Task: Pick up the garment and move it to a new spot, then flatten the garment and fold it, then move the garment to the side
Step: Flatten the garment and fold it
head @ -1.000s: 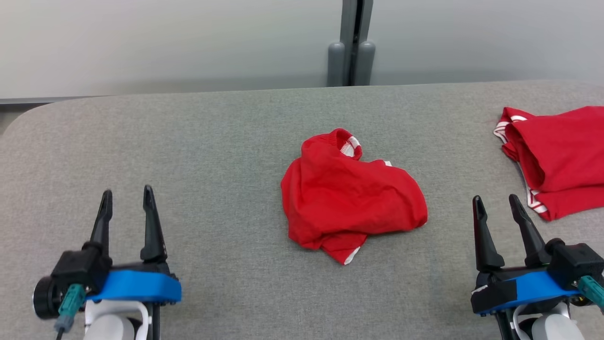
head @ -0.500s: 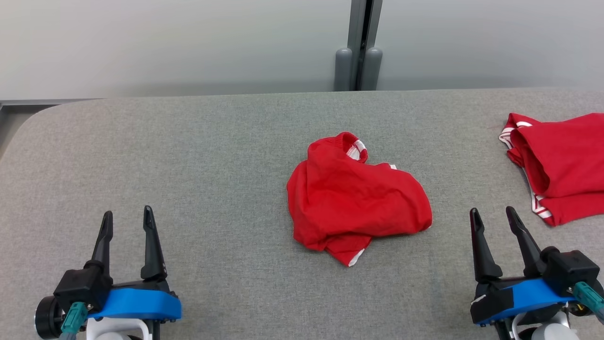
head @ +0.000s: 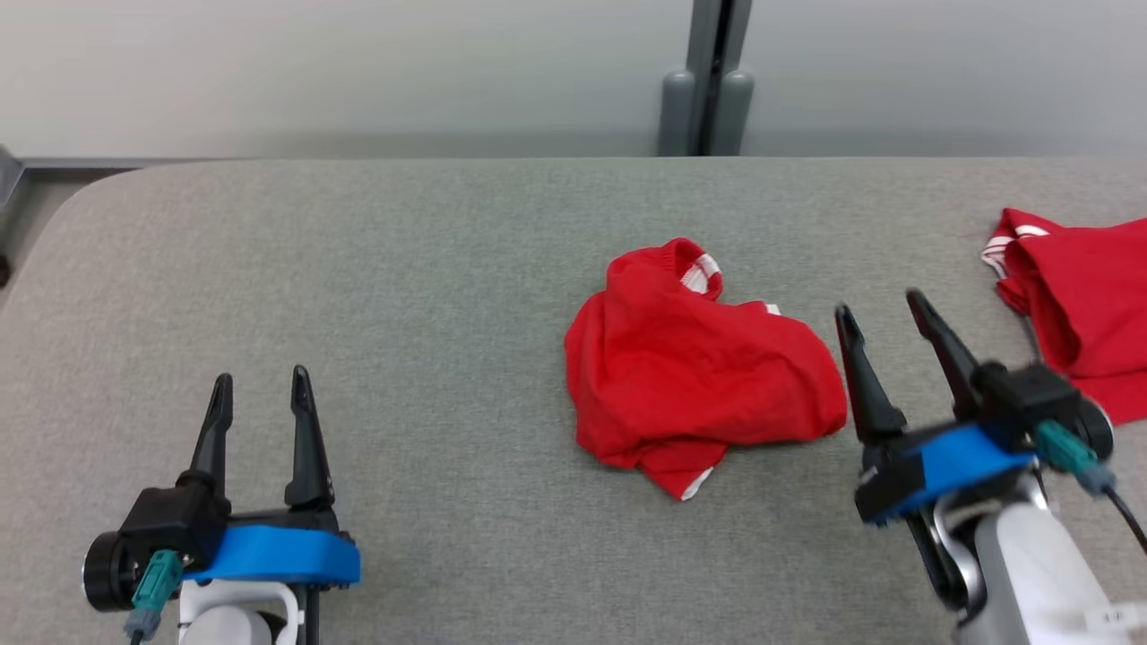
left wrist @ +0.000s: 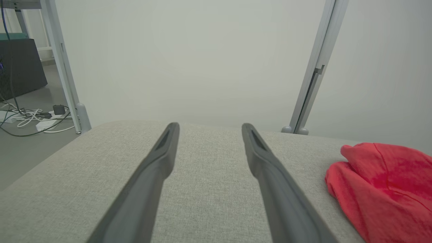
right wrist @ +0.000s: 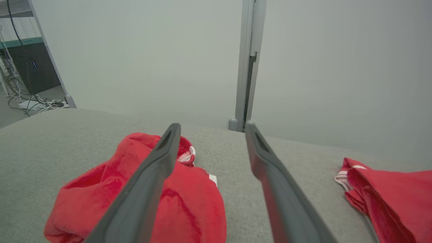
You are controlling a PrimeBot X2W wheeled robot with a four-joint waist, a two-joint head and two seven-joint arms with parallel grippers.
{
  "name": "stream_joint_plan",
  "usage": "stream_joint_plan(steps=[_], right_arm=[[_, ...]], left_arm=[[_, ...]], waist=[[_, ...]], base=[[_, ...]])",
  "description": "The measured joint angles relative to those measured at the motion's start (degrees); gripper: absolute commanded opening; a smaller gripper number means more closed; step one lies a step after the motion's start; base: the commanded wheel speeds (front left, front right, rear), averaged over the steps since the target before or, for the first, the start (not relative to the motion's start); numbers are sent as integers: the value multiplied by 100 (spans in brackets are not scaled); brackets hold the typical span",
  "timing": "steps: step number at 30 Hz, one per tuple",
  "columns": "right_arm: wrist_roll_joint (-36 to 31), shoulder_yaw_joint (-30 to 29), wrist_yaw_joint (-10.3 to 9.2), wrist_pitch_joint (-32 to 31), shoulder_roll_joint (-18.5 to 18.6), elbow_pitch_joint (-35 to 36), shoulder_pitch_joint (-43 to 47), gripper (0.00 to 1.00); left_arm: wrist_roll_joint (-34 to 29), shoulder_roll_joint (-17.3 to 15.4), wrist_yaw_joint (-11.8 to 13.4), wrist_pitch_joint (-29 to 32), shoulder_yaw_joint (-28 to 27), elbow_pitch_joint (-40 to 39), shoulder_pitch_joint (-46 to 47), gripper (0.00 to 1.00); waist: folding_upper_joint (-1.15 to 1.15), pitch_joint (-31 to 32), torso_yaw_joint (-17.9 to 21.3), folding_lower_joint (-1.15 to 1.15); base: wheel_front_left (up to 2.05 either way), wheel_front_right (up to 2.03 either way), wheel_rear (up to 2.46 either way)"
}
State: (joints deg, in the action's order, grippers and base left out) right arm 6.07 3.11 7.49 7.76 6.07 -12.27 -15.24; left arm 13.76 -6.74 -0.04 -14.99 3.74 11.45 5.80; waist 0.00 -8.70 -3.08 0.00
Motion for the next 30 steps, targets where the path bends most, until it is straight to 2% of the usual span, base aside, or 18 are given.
stream_joint_plan(steps=[5, 13, 14, 15, 22, 23, 24, 30], right_arm=[[-7, 348, 0, -246, 230, -408, -685, 100], [-31, 728, 0, -550, 661, -1716, -1070, 100], [-31, 728, 0, -550, 661, -1716, -1070, 100], [-16, 801, 0, -568, 725, -2030, -1089, 100], [25, 1132, 0, -609, 804, -2993, -1315, 100], [97, 1159, 0, -535, 782, -3075, -1355, 37], [179, 1190, -1, -453, 754, -3138, -1383, 0], [426, 989, 0, 183, 732, -3308, -1641, 0]], left_arm=[[-65, 141, -85, 0, 51, 49, 179, 100], [-104, 272, -204, 0, 36, 152, 359, 100], [-104, 272, -204, 0, 36, 152, 359, 100], [-124, 294, -214, 0, 27, 164, 375, 100], [-179, 346, -267, 0, -4, 218, 381, 100], [-185, 347, -279, 0, -2, 230, 385, 100], [-185, 349, -280, 0, -3, 236, 389, 100], [-220, 361, -303, 0, -82, 264, 400, 100]], waist=[[0, -143, -236, 0], [0, -380, -660, 0], [0, -380, -660, 0], [0, -435, -740, 0], [0, -503, -849, 0], [0, -497, -850, 0], [0, -491, -847, 0], [0, -413, -736, 0]], base=[[0, 0, 0], [0, 0, 0], [0, 0, 0], [0, 0, 0], [0, 0, 0], [0, 0, 0], [0, 0, 0], [0, 0, 0]])
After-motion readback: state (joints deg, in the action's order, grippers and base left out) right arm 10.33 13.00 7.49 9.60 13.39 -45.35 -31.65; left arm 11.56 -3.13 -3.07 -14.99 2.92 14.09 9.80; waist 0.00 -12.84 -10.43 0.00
